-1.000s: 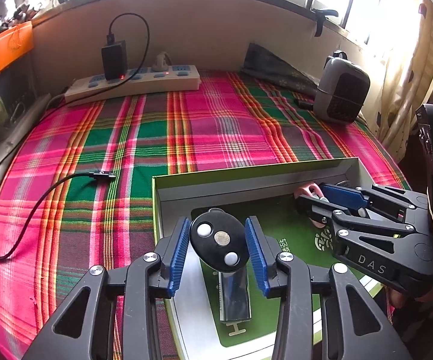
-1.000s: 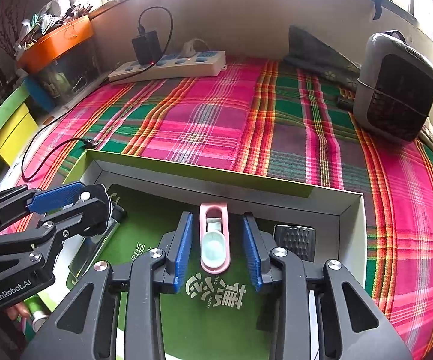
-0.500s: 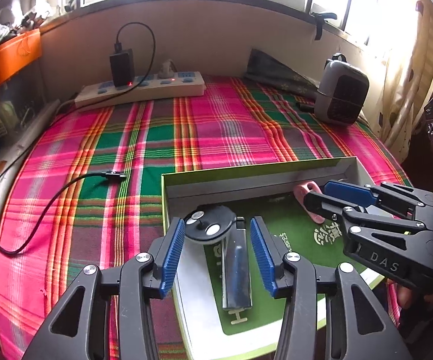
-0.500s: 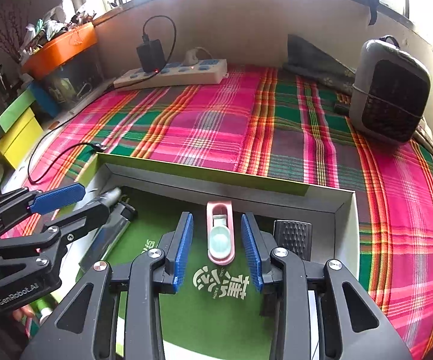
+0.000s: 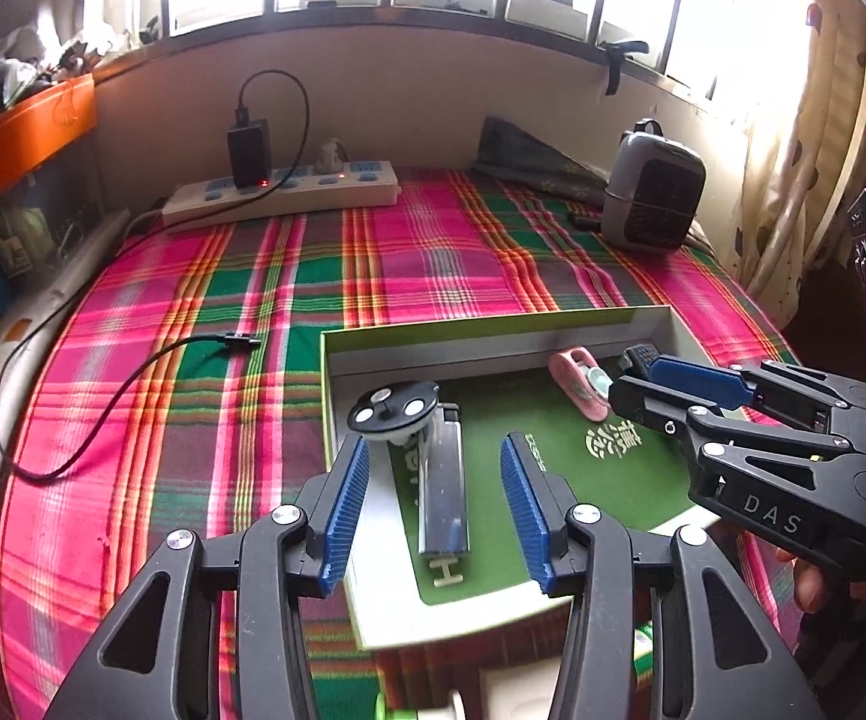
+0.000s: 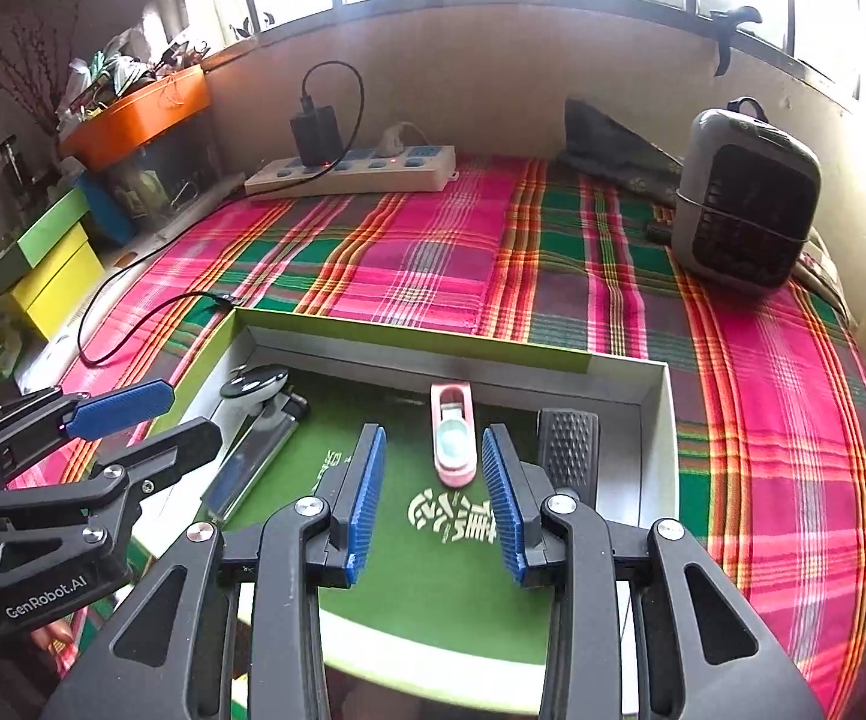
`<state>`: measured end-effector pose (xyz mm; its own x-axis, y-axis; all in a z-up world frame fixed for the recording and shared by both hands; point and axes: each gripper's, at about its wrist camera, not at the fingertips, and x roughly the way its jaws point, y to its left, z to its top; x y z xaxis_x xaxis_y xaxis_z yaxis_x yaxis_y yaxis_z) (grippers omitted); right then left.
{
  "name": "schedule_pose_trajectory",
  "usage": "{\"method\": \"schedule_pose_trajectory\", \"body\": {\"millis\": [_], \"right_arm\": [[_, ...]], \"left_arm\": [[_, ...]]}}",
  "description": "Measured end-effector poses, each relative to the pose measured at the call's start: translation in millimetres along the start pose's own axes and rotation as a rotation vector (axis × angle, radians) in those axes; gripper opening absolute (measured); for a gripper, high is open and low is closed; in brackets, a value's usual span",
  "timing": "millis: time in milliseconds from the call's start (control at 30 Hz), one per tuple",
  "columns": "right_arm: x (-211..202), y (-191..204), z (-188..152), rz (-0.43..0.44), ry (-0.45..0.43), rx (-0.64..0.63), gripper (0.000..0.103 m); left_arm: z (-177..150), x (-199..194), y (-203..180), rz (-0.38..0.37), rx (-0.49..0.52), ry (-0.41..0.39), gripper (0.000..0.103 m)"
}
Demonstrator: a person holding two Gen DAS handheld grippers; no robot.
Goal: Organize rigid objects
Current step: 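Lift both open grippers away from the box, then move left tool toward green-white spool while right tool reaches pink-white ear hook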
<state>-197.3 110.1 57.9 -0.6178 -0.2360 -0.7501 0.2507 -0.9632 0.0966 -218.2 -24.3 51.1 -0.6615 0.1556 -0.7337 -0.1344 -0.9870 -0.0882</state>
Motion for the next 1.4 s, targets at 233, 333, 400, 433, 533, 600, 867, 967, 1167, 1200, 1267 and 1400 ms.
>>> {"method": "schedule_pose_trajectory", "body": {"millis": [233, 333, 400, 433, 533, 600, 867, 967, 1167, 1200, 1267, 1400], "right_arm": [[-23.4, 4.2, -13.6, 0.011, -0.032, -0.019, 0.035], [-33.9, 2.8, -24.6, 0.009, -0.035, -0.022, 0.035], [-39.4, 1.8, -30.5, 0.011, -0.036, -0.029, 0.035], [-43.7, 1.0, -35.2, 0.008, -0.038, -0.036, 0.035], [-52.1, -2.2, -45.3, 0.001, -0.038, -0.035, 0.035], [-57.7, -4.1, -52.6, 0.000, -0.038, -0.039, 0.035], [-76.7, -9.3, -83.3, 0.022, -0.041, -0.048, 0.035], [-82.6, -10.4, -96.0, 0.028, -0.040, -0.059, 0.035], [-91.3, -12.7, -120.1, 0.034, -0.030, -0.089, 0.035], [-92.7, -13.4, -122.7, 0.039, -0.030, -0.090, 0.035], [-95.0, -14.4, -128.6, 0.049, -0.028, -0.087, 0.035], [-98.9, -15.2, -137.6, 0.097, -0.035, -0.083, 0.035]], "left_arm": [[-14.2, -22.0, 4.8, 0.002, -0.017, -0.022, 0.045], [-19.7, -28.7, 8.0, 0.004, -0.026, -0.027, 0.045], [-24.3, -33.7, 9.6, 0.004, -0.030, -0.030, 0.045], [-26.2, -35.5, 10.1, 0.004, -0.031, -0.030, 0.045], [-33.1, -41.9, 11.4, 0.001, -0.033, -0.034, 0.045], [-39.3, -46.2, 12.9, 0.003, -0.034, -0.032, 0.045], [-57.1, -57.9, 20.2, 0.006, -0.055, -0.031, 0.045], [-63.9, -60.4, 22.1, -0.002, -0.076, -0.031, 0.045], [-77.4, -64.8, 24.1, -0.013, -0.103, -0.031, 0.045], [-78.5, -65.2, 23.9, -0.013, -0.104, -0.029, 0.045], [-81.3, -67.2, 23.1, -0.017, -0.106, -0.031, 0.045], [-88.3, -71.3, 21.8, -0.022, -0.116, -0.033, 0.045]]}}
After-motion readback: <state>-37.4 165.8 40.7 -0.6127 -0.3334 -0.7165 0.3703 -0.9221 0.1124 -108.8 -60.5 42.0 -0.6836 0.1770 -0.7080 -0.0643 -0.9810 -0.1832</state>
